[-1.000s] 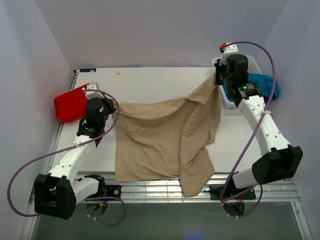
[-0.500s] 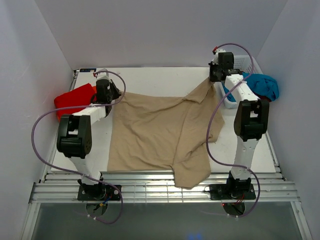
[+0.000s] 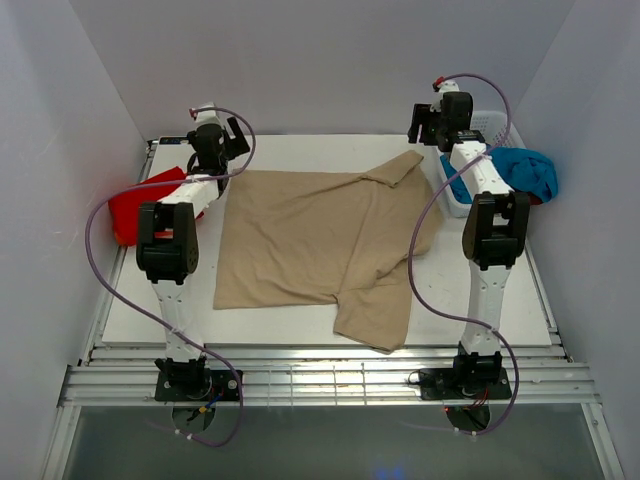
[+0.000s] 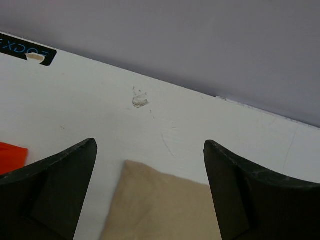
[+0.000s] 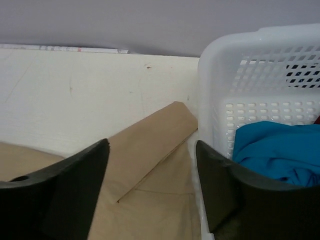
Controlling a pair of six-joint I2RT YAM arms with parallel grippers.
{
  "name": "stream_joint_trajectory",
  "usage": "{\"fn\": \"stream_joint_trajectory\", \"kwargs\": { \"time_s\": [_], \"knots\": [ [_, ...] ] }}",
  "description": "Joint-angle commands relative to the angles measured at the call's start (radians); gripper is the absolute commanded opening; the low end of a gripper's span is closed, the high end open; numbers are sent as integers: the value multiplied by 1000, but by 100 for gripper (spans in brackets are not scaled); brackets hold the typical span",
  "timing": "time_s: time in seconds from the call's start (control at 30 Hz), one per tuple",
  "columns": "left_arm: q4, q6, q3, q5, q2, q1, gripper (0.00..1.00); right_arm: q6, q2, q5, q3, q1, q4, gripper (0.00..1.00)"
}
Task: Fold and stack the t-shirts
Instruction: Flatten the tshirt out
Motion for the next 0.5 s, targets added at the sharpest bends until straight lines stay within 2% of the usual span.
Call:
{"fn": "stream_joint_trajectory", "kwargs": {
  "time_s": [0.0,0.07,0.13,0.2,0.23,0.27,0.3,0.33,0.37,0.4,0.43,0.47],
  "knots": [
    [-24,2,-24,-53,-182,2,98,-33,-172,-88,-76,-4,61,81],
    [-25,-11,-82,-44,-258,-14,98,-41,-229,-132,-119,-3,30,82],
    [-28,-63,-212,-21,-391,-27,98,-30,-329,-120,-229,0,-3,81],
    [-31,-113,-320,37,-482,-58,98,-24,-434,-145,-321,6,-23,76],
    [-36,-147,-430,50,-564,-73,98,-13,-468,-129,-423,22,-36,75],
    [-37,-164,-485,38,-603,-116,93,-7,-504,-116,-479,34,-40,72],
    [-40,-179,-541,35,-640,-135,85,-1,-574,-96,-594,63,-39,68],
    [-47,-198,-643,31,-675,-153,73,5,-605,-44,-646,81,-42,59],
    [-54,-250,-688,27,-741,-181,38,13,-634,-13,-696,100,-49,39],
    [-68,-271,-732,27,-770,-195,8,19,-683,19,-739,135,-59,28],
    [-80,-291,-806,27,-799,-205,0,25,-702,74,-819,150,-71,17],
    [-94,-320,-835,30,-847,-219,0,51,-720,88,-855,163,-95,8]
  ]
}}
